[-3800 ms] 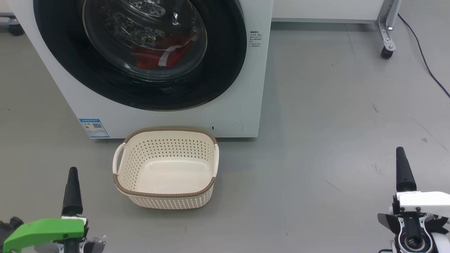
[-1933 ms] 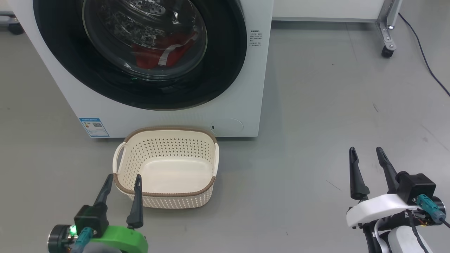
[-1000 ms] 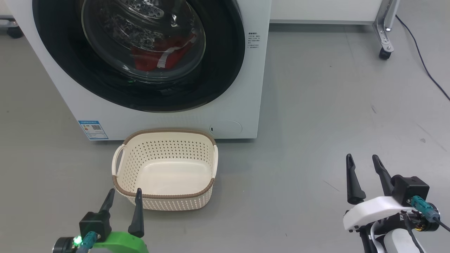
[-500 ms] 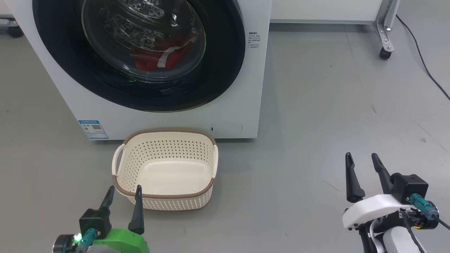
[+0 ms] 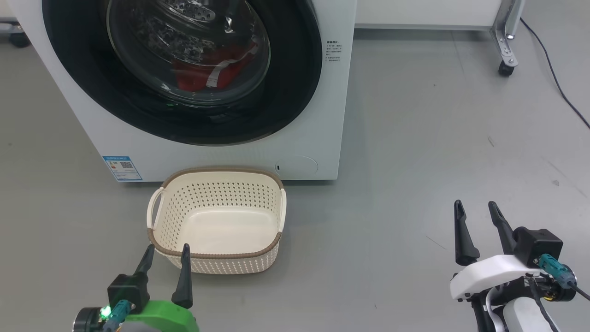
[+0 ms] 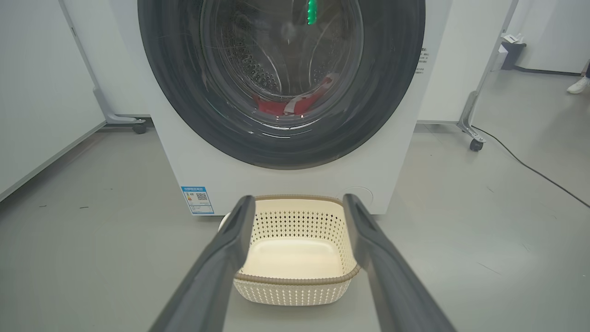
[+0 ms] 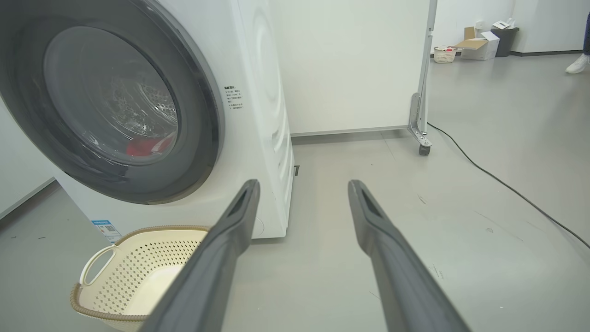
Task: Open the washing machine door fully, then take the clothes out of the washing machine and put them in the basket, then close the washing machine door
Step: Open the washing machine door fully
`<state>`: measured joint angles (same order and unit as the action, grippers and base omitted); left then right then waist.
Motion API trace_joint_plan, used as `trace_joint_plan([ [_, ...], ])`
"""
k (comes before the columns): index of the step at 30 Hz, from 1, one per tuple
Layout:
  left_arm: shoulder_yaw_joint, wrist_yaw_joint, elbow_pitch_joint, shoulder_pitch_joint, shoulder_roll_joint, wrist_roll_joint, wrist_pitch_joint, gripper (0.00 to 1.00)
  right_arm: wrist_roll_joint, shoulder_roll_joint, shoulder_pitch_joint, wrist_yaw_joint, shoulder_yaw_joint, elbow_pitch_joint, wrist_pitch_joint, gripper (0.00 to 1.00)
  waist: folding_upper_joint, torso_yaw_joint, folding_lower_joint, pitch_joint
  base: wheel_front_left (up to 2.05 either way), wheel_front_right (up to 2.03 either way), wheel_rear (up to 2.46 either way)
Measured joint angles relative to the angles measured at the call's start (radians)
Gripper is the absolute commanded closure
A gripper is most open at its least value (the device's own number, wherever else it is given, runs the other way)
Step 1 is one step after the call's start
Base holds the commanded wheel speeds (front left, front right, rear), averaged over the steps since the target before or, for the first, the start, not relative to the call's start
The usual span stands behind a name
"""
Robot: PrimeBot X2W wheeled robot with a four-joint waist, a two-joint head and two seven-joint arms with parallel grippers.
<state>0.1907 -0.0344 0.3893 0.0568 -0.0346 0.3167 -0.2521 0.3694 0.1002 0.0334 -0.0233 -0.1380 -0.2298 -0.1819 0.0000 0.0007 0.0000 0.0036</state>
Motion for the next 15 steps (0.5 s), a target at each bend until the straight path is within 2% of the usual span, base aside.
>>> trace_joint_plan([
  [1, 0.003, 0.000, -0.001, 0.000, 0.000, 0.000, 0.000, 0.00, 0.001, 0.000, 0.000, 0.001, 0.002, 0.002, 0.000, 0.00, 0.0000, 0.001, 0.0000, 0.004, 0.00, 0.00, 0.00],
  [2, 0.005, 0.000, -0.002, 0.001, 0.000, 0.000, 0.000, 0.00, 0.009, 0.000, 0.000, 0.001, 0.004, 0.004, 0.000, 0.53, 0.0000, 0.001, 0.0000, 0.008, 0.00, 0.00, 0.00],
  [3, 0.006, 0.000, -0.003, 0.002, 0.000, 0.000, 0.000, 0.00, 0.017, -0.001, 0.000, 0.000, 0.005, 0.004, 0.000, 0.90, 0.0000, 0.003, 0.0000, 0.013, 0.00, 0.00, 0.00],
  [4, 0.007, 0.000, -0.003, 0.004, 0.000, 0.000, 0.000, 0.00, 0.020, -0.002, 0.000, 0.000, 0.007, 0.006, 0.000, 1.00, 0.0000, 0.004, 0.0000, 0.017, 0.00, 0.00, 0.00],
  [15, 0.026, 0.001, -0.015, 0.049, 0.000, 0.000, 0.000, 0.00, 0.202, -0.034, 0.065, -0.020, 0.099, 0.038, -0.002, 1.00, 0.0000, 0.031, 0.0000, 0.084, 0.00, 0.00, 0.00],
])
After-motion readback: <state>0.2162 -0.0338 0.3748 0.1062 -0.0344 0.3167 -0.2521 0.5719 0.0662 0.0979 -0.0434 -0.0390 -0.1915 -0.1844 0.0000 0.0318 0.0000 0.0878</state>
